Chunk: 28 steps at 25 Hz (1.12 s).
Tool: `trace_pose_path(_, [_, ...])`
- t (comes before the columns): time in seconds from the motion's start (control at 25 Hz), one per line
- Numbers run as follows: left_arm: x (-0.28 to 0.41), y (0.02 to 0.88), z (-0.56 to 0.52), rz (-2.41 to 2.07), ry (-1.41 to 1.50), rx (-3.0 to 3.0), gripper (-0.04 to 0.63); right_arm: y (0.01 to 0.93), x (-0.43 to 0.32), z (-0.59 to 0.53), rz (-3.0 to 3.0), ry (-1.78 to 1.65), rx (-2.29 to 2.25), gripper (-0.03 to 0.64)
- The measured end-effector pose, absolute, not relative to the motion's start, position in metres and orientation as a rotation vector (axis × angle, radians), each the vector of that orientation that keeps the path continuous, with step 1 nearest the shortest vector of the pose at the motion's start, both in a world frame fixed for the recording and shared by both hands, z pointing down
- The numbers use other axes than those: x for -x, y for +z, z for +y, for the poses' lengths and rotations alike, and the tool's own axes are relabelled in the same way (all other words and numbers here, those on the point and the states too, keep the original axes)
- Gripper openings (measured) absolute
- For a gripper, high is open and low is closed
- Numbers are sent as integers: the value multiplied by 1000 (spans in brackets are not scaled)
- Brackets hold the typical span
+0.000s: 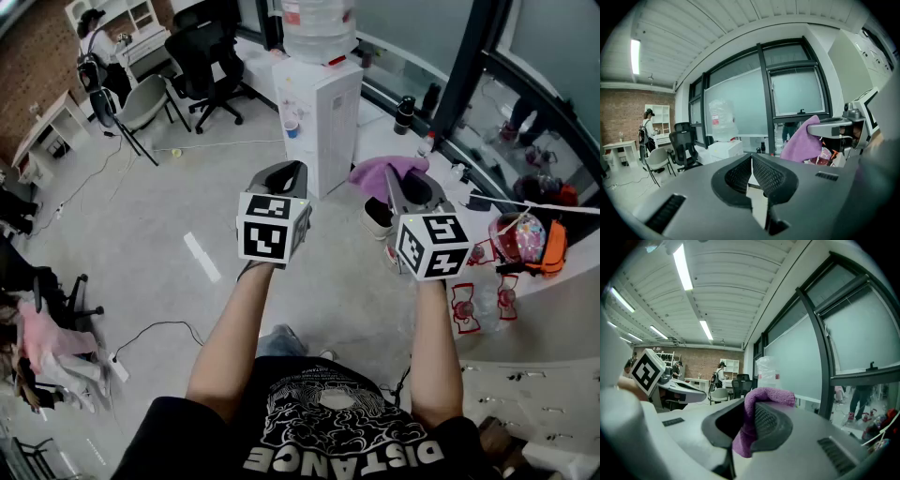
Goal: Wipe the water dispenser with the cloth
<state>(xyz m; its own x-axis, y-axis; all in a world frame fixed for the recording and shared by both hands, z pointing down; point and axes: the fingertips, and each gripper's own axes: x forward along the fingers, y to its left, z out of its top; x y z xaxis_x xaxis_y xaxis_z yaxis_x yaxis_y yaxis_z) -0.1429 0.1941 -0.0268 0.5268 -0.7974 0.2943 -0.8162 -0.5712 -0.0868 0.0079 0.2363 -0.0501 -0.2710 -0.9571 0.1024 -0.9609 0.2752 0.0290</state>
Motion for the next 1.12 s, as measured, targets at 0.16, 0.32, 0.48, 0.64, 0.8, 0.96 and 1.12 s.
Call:
trace_pose_path(0.16, [136,-25,189,-1412,467,-2692,28,-47,-14,231,-2425,75,-1846,32])
trace_pose_path(0.32, [133,-20,174,-1409,462,-2681,28,-37,-15,218,-2422,107,-1833,32])
trace_pose_path(0.48, [128,-12,151,-1394,453,-2680,28,-30,-18,196,-2432,137,-1828,32])
trace_pose_path(0.64, [122,-4,115,-1369,448,-2684,28,-25,-20,163,-2412,128,-1828,32])
trace_pose_path(0.8, [115,-2,68,-1340,440,-2694,28,-21,-25,120,-2379,134,-1837,32])
trace_pose_path(0.96, [106,-1,12,-1290,451,-2705,28,-22,-32,69,-2339,154,-1864,32])
trace_pose_path(1.12, [99,-2,-39,-1247,455,-2718,29,-26,-36,18,-2312,160,-1878,32])
